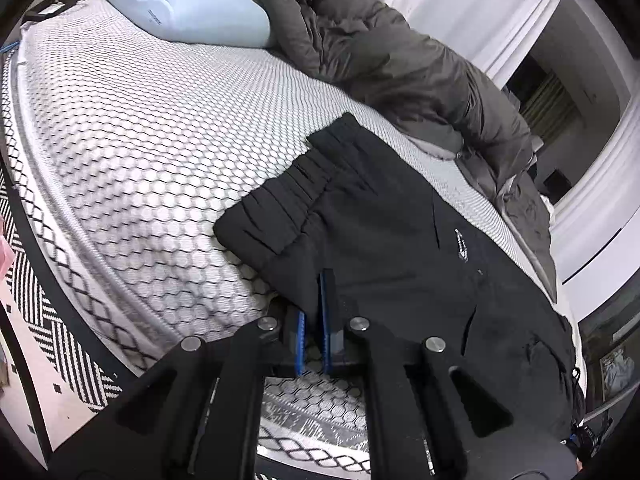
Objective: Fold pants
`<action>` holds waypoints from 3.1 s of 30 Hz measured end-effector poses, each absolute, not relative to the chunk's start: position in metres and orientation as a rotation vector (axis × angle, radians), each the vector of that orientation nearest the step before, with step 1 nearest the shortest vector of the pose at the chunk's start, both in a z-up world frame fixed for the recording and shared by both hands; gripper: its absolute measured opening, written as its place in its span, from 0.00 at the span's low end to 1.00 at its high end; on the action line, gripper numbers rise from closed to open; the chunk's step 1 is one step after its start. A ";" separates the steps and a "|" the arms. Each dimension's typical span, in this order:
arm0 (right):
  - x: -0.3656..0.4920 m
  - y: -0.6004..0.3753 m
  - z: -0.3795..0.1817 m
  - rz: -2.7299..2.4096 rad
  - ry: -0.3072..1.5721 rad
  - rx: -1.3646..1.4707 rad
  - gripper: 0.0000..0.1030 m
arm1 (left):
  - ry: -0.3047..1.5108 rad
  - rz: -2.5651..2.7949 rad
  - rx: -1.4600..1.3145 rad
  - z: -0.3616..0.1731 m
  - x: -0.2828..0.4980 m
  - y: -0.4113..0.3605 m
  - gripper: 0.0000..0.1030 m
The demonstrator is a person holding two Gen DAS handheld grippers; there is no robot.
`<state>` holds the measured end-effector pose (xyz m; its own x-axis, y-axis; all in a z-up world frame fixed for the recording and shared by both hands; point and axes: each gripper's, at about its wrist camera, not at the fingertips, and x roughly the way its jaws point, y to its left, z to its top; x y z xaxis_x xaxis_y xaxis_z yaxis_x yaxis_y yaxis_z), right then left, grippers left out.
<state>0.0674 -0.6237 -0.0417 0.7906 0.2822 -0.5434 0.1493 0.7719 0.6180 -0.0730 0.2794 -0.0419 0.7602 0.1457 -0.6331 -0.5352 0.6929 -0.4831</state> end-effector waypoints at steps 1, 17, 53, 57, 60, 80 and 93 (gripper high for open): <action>0.066 -0.622 -0.041 0.083 0.670 0.692 0.16 | 0.599 0.407 -0.708 -0.042 -0.076 0.281 0.04; 0.077 -0.629 -0.046 0.125 0.658 0.770 0.39 | 0.595 0.401 -0.784 -0.050 -0.068 0.295 0.04; 0.322 -0.489 0.100 -0.131 0.551 0.403 0.66 | 0.638 0.635 -0.603 0.046 0.195 0.375 0.78; 0.299 -0.473 0.095 -0.074 0.521 0.367 0.83 | 0.630 0.618 -0.588 0.039 0.171 0.362 0.79; 0.280 -0.467 0.088 -0.035 0.531 0.414 0.85 | 0.630 0.550 -0.601 0.033 0.155 0.344 0.79; 0.223 -0.417 -0.002 0.314 0.707 0.452 0.95 | 0.690 0.316 -0.684 -0.018 0.132 0.194 0.73; 0.213 -0.522 -0.019 0.195 0.744 0.768 0.95 | 0.750 0.406 -0.760 -0.050 0.112 0.234 0.73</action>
<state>0.2127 -0.5224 -0.0186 0.7319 0.4179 -0.5383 0.1000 0.7155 0.6914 0.1123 0.2341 -0.0497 0.6742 0.0681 -0.7354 -0.5787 0.6674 -0.4687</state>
